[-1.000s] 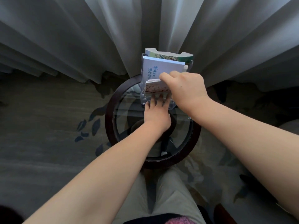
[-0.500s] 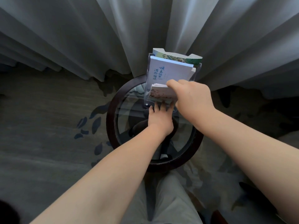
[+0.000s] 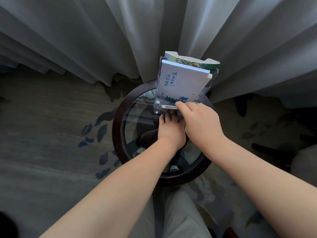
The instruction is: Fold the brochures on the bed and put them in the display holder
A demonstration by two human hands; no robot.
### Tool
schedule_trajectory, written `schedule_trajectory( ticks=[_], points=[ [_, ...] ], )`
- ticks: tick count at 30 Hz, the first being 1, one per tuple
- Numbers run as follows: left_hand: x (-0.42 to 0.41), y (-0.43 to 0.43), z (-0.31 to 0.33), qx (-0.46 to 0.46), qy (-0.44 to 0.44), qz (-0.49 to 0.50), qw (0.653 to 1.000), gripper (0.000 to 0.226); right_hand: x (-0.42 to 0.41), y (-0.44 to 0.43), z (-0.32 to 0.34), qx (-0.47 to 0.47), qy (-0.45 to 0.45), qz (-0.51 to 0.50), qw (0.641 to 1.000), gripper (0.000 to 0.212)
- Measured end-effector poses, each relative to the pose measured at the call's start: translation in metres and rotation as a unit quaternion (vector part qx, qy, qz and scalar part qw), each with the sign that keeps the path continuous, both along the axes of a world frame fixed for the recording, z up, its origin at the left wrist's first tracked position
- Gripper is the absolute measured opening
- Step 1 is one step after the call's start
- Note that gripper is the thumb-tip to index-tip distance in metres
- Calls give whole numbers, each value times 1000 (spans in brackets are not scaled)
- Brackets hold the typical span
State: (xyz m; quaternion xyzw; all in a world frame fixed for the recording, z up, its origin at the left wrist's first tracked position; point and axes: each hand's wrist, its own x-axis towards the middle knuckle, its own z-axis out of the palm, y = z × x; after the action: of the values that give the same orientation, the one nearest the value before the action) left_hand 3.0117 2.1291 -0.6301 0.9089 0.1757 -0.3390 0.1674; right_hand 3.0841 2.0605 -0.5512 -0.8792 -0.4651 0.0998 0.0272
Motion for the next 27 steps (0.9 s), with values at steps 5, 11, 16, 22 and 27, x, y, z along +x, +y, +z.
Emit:
schedule_trajectory(
  ticks=[5,11,16,22,27],
  points=[
    [-7,-7,-1,25,-42,-5,999,88,-19,-10,-7,-59,37,-10,998,65],
    [-1,-9,5,54,-50,-23,997,90,-28,-11,-1,-61,69,-63,994,69],
    [-2,-6,13,73,-59,-30,995,93,-13,-20,-18,-71,47,-43,995,71],
    [-13,0,27,79,-64,-38,994,84,-1,-23,0,-98,84,-53,990,82],
    [-21,13,50,115,-57,-46,991,91,1,-35,20,-124,108,-49,985,81]
  ],
)
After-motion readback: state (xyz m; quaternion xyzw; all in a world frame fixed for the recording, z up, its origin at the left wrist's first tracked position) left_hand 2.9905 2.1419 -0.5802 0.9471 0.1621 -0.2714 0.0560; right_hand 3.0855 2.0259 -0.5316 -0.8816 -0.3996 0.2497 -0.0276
